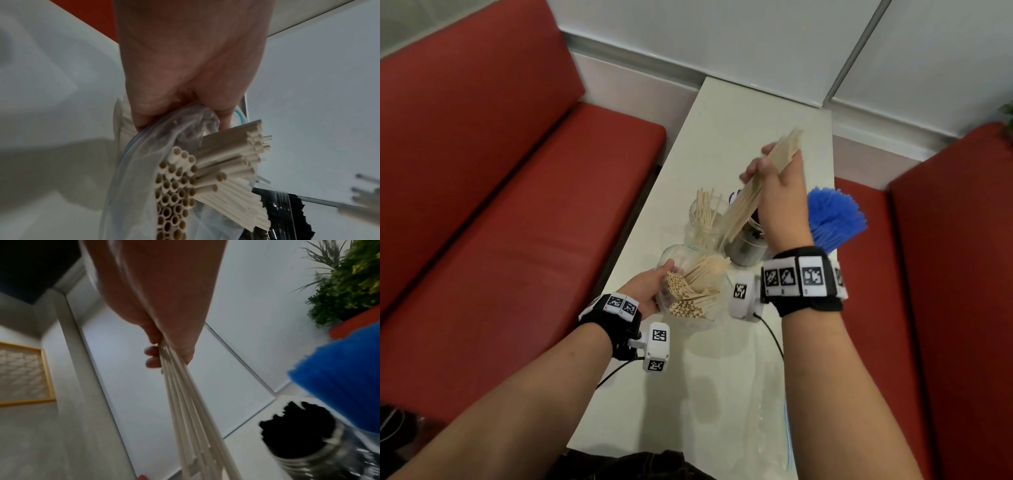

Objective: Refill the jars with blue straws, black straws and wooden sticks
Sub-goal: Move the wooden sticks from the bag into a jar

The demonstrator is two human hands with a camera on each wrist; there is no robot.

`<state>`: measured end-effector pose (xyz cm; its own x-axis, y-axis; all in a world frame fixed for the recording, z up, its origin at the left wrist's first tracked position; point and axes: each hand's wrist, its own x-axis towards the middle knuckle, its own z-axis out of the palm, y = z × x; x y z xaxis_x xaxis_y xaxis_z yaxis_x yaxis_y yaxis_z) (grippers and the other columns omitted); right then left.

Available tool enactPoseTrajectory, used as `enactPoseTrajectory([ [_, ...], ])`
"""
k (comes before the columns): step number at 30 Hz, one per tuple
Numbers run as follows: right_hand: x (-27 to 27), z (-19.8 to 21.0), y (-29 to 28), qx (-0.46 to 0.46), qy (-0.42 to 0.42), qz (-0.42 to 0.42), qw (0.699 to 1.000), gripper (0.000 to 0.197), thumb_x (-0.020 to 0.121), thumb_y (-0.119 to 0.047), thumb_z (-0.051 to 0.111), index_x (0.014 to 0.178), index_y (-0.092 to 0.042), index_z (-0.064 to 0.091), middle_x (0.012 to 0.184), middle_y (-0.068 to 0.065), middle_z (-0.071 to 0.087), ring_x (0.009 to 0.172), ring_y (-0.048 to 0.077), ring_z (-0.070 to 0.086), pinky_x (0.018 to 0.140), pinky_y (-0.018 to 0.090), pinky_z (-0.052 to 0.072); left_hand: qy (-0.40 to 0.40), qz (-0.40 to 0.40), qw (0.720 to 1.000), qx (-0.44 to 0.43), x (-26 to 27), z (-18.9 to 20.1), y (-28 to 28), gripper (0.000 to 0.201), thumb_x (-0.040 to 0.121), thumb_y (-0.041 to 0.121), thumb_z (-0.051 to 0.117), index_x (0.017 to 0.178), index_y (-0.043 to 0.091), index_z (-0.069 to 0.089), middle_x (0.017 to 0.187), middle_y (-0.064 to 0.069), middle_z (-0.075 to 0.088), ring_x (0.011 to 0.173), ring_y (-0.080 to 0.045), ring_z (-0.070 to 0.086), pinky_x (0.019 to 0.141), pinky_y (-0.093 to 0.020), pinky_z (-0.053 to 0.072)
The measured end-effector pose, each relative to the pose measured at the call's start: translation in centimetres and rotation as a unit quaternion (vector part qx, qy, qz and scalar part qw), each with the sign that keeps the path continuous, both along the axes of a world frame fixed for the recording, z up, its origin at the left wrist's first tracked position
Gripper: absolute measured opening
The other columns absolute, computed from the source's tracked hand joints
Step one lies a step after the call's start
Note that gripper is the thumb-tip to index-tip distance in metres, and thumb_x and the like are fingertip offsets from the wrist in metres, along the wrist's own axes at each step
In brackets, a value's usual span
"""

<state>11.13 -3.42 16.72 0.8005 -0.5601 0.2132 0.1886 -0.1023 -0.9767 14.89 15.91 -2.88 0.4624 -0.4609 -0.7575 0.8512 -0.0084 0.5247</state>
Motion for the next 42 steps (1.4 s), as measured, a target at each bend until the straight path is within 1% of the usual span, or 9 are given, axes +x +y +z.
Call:
enactPoseTrajectory([
  [8,5.9,-3.8,0.1,-0.023,0.012,-0.066,0.997,0.009,0.105,-0.013,0.04,0.113,-0.017,0.043,0.094,0.006,0.064,0.1,0.027,0.064,0.099,0.045,0.049,-0.017,-0.015,1.0,-0.003,0.2,-0.4,0.5,0.031,0.1,0.046,0.06,0.107,0.017,0.067,0.092,0.005,0.08,0.078,-0.012,0.077,0.065,-0.032,0.06],
  [13,7.9,-8.9,-0.3,-0.034,0.121,-0.067,0.99,0.009,0.103,-0.014,0.043,0.111,-0.017,0.044,0.096,-0.003,0.067,0.073,-0.004,0.061,0.066,0.016,0.048,-0.03,-0.018,0.999,0.008,0.7,-0.6,0.9,0.031,0.1,0.046,0.06,0.105,0.016,0.068,0.09,0.005,0.08,0.078,-0.013,0.078,0.073,-0.034,0.058],
  [17,8.2,-11.2,-0.4,-0.041,0.172,-0.061,0.982,0.012,0.101,-0.011,0.048,0.113,-0.015,0.046,0.108,0.008,0.064,0.091,0.02,0.063,0.079,0.032,0.049,-0.032,-0.02,0.999,0.013,1.0,-0.7,1.0,0.031,0.099,0.046,0.06,0.104,0.016,0.069,0.093,0.003,0.08,0.081,-0.014,0.078,0.073,-0.033,0.059],
  [22,7.5,-12.3,-0.3,-0.056,0.17,-0.058,0.982,0.017,0.101,-0.011,0.053,0.116,-0.017,0.055,0.104,-0.002,0.064,0.083,0.007,0.061,0.077,0.03,0.047,-0.031,-0.025,0.999,0.015,1.4,-0.6,1.2,0.031,0.098,0.046,0.062,0.098,0.017,0.072,0.095,0.0,0.08,0.081,-0.017,0.078,0.066,-0.032,0.061],
  [27,5.9,-11.6,0.3,-0.136,0.175,-0.02,0.975,0.037,0.103,-0.012,0.051,0.14,-0.018,0.054,0.141,0.004,0.058,0.132,0.018,0.052,0.111,0.033,0.041,-0.035,-0.032,0.999,0.015,1.4,-0.8,1.1,0.031,0.098,0.046,0.063,0.098,0.017,0.073,0.097,0.0,0.079,0.083,-0.018,0.077,0.07,-0.034,0.063],
  [31,4.2,-11.4,1.0,-0.276,0.266,0.127,0.915,0.042,0.105,-0.012,0.046,0.146,-0.015,0.052,0.158,0.012,0.04,0.152,0.024,0.026,0.121,0.035,0.023,-0.035,-0.023,0.999,0.008,1.1,-0.8,0.9,0.032,0.099,0.045,0.061,0.102,0.015,0.071,0.102,0.0,0.062,0.098,-0.025,0.062,0.103,-0.046,0.05],
  [34,3.4,-9.6,1.1,-0.259,0.2,0.079,0.942,0.041,0.102,-0.01,0.047,0.14,-0.02,0.059,0.153,0.011,0.048,0.142,0.017,0.045,0.115,0.033,0.034,-0.033,-0.016,0.999,0.006,0.8,-0.6,0.8,0.029,0.101,0.043,0.058,0.102,0.015,0.067,0.089,0.004,0.078,0.078,-0.015,0.076,0.078,-0.035,0.06],
  [37,2.0,-8.4,0.7,-0.203,0.132,-0.011,0.97,0.039,0.096,-0.004,0.044,0.124,-0.02,0.067,0.12,-0.005,0.069,0.098,-0.005,0.062,0.092,0.026,0.05,-0.029,-0.007,0.999,0.014,0.5,-0.4,0.7,0.028,0.102,0.041,0.058,0.101,0.014,0.065,0.082,0.003,0.079,0.071,-0.013,0.077,0.07,-0.032,0.059],
  [42,-2.4,-12.4,1.5,-0.034,0.21,-0.124,0.969,0.033,0.097,0.002,0.038,0.121,-0.012,0.057,0.114,0.013,0.064,0.107,0.029,0.062,0.095,0.049,0.053,-0.037,0.001,0.999,0.012,0.3,-0.2,0.5,0.031,0.102,0.045,0.057,0.104,0.016,0.068,0.086,0.002,0.08,0.077,-0.018,0.076,0.08,-0.037,0.058],
])
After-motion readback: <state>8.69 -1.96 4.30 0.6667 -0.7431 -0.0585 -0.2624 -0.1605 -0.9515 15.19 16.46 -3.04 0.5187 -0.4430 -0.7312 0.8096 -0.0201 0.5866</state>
